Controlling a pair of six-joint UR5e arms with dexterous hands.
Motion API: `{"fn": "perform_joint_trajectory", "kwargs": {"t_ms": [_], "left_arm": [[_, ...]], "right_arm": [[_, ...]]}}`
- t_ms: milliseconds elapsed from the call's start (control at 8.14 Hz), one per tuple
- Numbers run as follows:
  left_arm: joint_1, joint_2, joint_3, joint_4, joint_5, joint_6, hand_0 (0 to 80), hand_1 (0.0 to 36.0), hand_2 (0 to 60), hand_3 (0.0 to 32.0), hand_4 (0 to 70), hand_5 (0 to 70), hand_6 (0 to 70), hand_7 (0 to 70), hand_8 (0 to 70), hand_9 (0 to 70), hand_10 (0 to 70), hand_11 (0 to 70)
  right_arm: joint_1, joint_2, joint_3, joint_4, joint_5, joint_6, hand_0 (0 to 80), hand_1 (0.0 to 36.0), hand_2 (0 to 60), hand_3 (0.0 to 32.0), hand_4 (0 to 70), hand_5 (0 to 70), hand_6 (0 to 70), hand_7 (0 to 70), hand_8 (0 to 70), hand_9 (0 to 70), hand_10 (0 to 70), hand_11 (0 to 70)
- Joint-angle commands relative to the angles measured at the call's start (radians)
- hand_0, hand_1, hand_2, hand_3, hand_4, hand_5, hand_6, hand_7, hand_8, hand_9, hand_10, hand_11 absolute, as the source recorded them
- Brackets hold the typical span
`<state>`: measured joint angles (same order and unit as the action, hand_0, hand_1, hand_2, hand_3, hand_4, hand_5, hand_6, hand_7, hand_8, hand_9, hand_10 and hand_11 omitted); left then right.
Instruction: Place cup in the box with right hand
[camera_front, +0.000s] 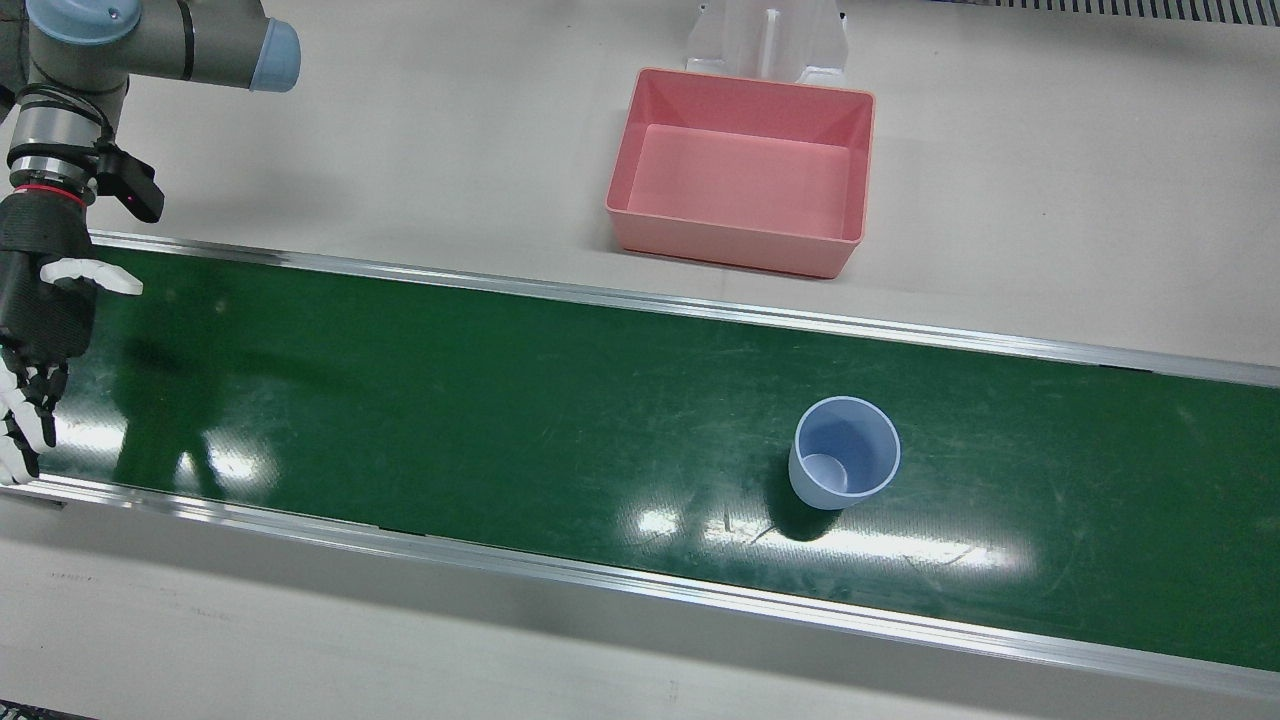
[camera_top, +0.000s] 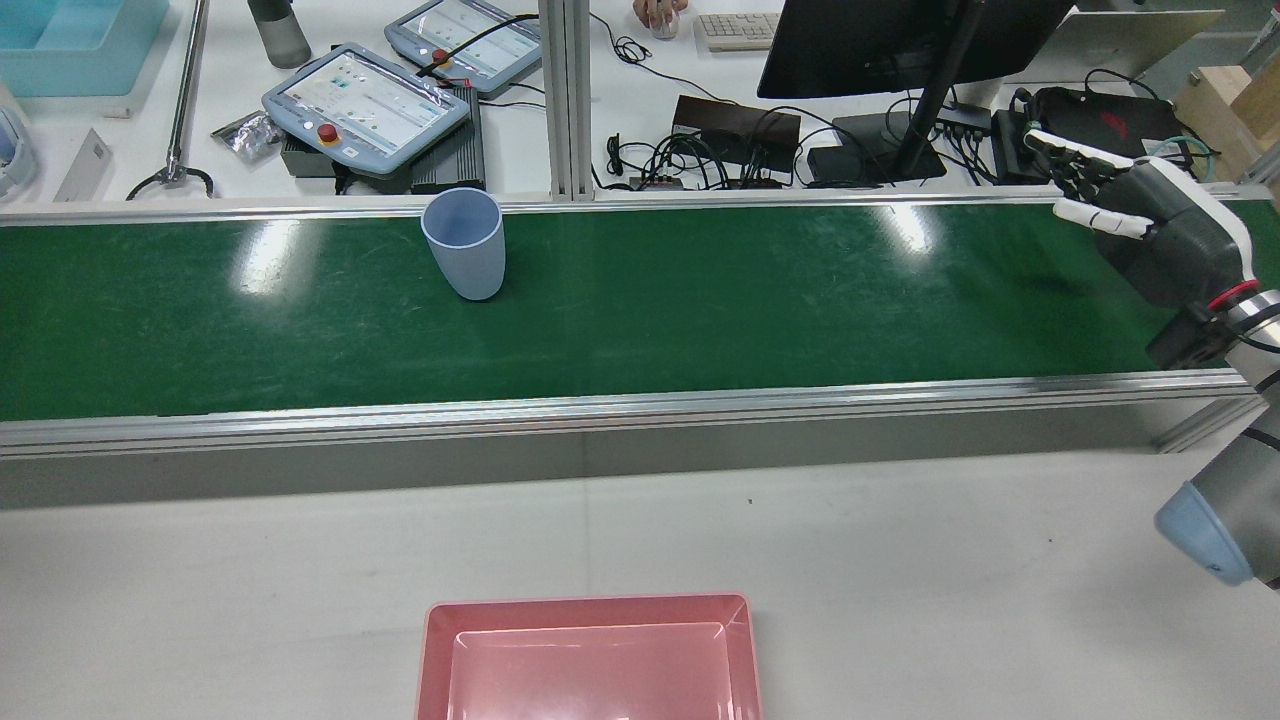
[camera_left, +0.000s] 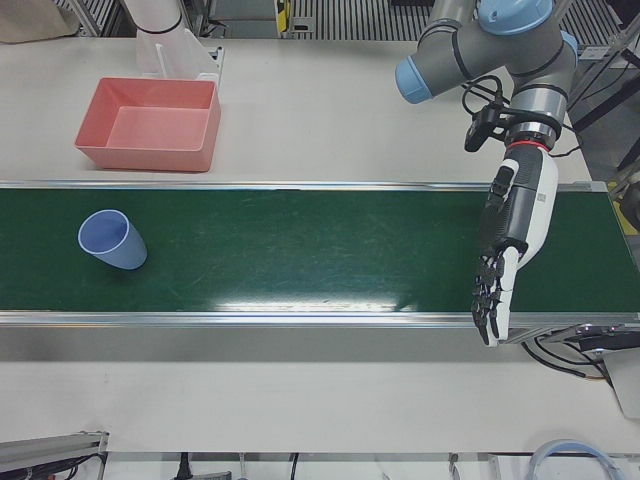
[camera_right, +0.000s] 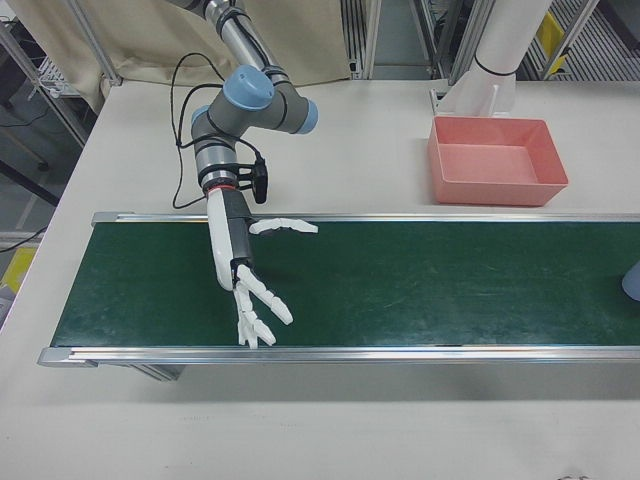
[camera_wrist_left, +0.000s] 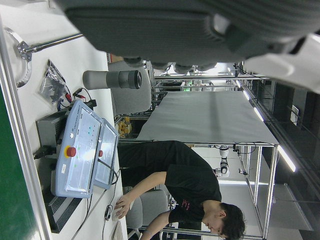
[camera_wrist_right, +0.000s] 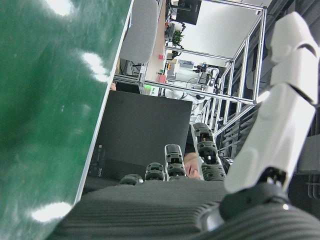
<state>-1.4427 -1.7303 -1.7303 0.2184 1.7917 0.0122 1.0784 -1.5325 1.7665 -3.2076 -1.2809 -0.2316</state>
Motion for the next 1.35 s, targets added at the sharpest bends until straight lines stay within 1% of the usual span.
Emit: {"fn": "perform_joint_trajectory", "kwargs": {"t_ms": [0, 246, 491, 737, 982, 1105, 1228], "left_arm": [[0.001, 0.000, 0.000, -0.001, 0.000, 0.000, 0.0, 0.0, 0.0, 0.0, 0.0, 0.0, 0.0, 0.0, 0.0, 0.0, 0.0, 0.0], [0.001, 0.000, 0.000, -0.001, 0.000, 0.000, 0.0, 0.0, 0.0, 0.0, 0.0, 0.0, 0.0, 0.0, 0.0, 0.0, 0.0, 0.0], [0.001, 0.000, 0.000, -0.001, 0.000, 0.000, 0.0, 0.0, 0.0, 0.0, 0.0, 0.0, 0.0, 0.0, 0.0, 0.0, 0.0, 0.0], [0.001, 0.000, 0.000, 0.001, 0.000, 0.000, 0.0, 0.0, 0.0, 0.0, 0.0, 0.0, 0.0, 0.0, 0.0, 0.0, 0.0, 0.0], [-0.001, 0.000, 0.000, 0.001, 0.000, 0.000, 0.0, 0.0, 0.0, 0.0, 0.0, 0.0, 0.0, 0.0, 0.0, 0.0, 0.0, 0.0], [-0.001, 0.000, 0.000, -0.001, 0.000, 0.000, 0.0, 0.0, 0.0, 0.0, 0.0, 0.0, 0.0, 0.0, 0.0, 0.0, 0.0, 0.0], [-0.001, 0.002, 0.000, 0.001, 0.000, 0.000, 0.0, 0.0, 0.0, 0.0, 0.0, 0.0, 0.0, 0.0, 0.0, 0.0, 0.0, 0.0]], "right_arm": [[-0.003, 0.000, 0.001, 0.000, 0.002, 0.000, 45.5, 14.6, 16.8, 0.0, 3.7, 3.4, 5.2, 18.6, 2.6, 8.1, 0.0, 0.1], [-0.005, 0.000, 0.002, 0.000, 0.005, -0.005, 44.4, 13.5, 15.4, 0.0, 3.5, 3.0, 4.8, 17.9, 1.6, 6.8, 0.0, 0.0], [-0.012, 0.000, 0.004, 0.000, 0.009, -0.026, 44.9, 14.0, 16.1, 0.0, 3.8, 3.1, 5.0, 18.5, 2.0, 7.3, 0.0, 0.0], [-0.012, 0.000, 0.010, -0.002, 0.009, -0.115, 45.0, 14.1, 16.1, 0.0, 3.5, 3.2, 4.9, 18.2, 2.0, 7.3, 0.0, 0.0], [-0.012, 0.000, 0.018, -0.002, 0.014, -0.185, 45.1, 14.3, 15.7, 0.0, 1.2, 3.4, 4.5, 15.4, 2.1, 6.9, 0.0, 0.0], [-0.012, 0.000, 0.018, -0.002, 0.014, -0.213, 46.1, 16.4, 18.4, 0.0, 0.0, 4.1, 3.9, 11.6, 1.8, 5.6, 0.0, 0.1], [-0.017, 0.000, 0.015, 0.000, 0.014, -0.219, 46.7, 18.1, 21.4, 0.0, 0.0, 4.6, 3.9, 10.2, 2.5, 6.0, 0.0, 0.3]]}}
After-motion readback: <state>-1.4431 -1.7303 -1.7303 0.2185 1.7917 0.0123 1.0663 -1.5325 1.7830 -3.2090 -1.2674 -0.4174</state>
